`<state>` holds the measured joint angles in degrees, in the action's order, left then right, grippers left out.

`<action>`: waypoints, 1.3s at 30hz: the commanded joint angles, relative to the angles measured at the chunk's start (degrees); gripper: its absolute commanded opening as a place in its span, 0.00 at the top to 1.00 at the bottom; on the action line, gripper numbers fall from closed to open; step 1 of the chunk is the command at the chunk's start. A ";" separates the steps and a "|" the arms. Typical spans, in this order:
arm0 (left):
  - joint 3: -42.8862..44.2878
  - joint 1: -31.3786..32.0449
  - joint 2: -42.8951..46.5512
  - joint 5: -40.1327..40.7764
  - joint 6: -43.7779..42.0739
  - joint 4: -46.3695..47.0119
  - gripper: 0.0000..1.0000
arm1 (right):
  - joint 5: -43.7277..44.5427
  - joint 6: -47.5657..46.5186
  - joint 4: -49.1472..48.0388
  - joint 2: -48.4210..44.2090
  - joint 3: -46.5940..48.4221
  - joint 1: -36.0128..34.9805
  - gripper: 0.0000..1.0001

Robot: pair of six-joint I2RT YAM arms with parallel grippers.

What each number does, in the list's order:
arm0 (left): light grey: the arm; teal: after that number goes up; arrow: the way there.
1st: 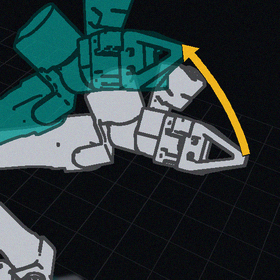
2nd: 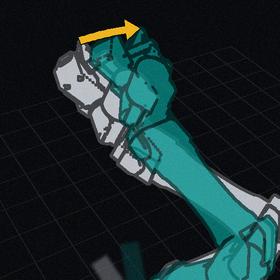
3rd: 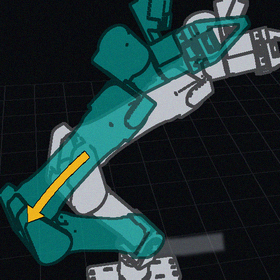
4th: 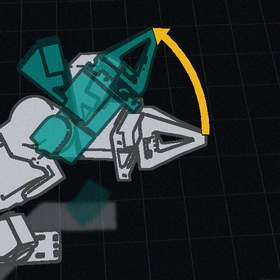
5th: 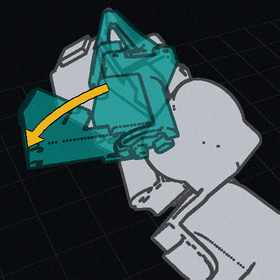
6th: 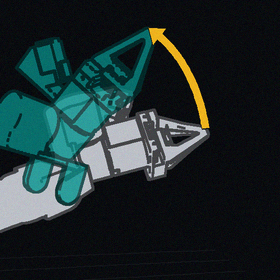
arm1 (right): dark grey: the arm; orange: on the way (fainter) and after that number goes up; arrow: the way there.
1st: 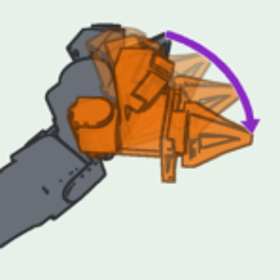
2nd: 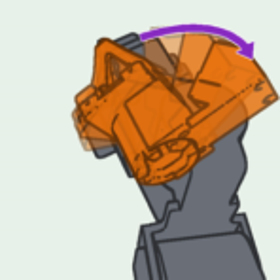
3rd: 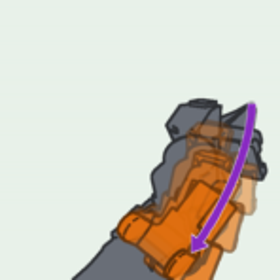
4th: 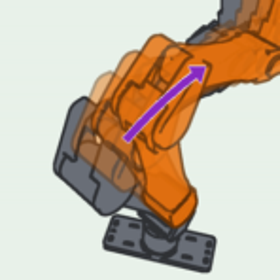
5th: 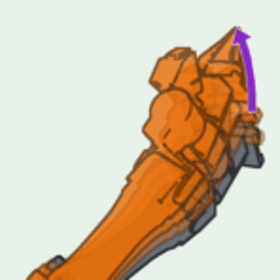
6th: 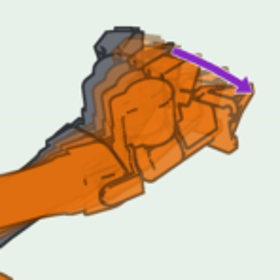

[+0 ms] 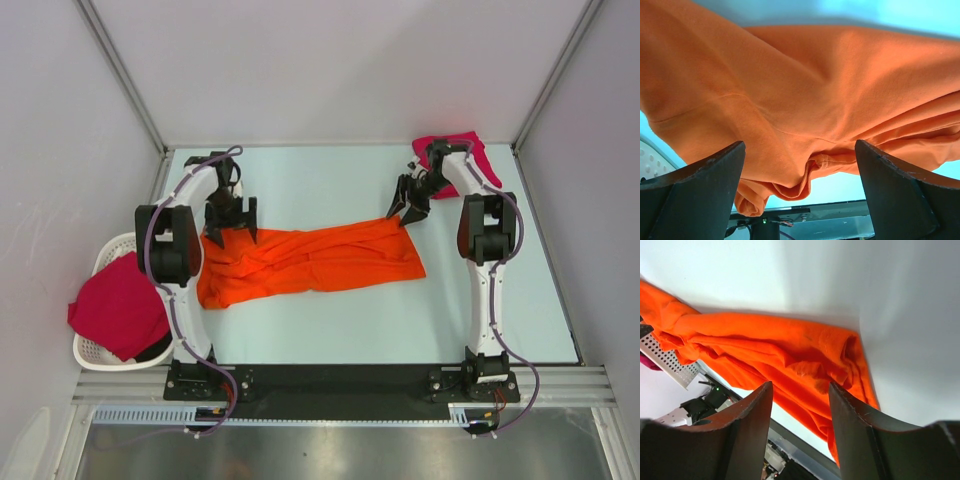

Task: Fold and stack the t-shirts
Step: Fold the other side of the tshirt into a rectangle

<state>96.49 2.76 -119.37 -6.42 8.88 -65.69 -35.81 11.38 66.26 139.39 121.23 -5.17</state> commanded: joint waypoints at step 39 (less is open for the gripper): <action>2.21 1.63 0.36 -5.18 -0.71 -0.32 0.02 | -2.24 -6.81 -8.51 -15.73 -21.98 -0.02 0.89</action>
<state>95.15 3.16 -121.23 -8.75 8.54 -66.41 -34.74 6.22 60.07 127.07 102.80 -5.37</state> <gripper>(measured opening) 0.975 0.062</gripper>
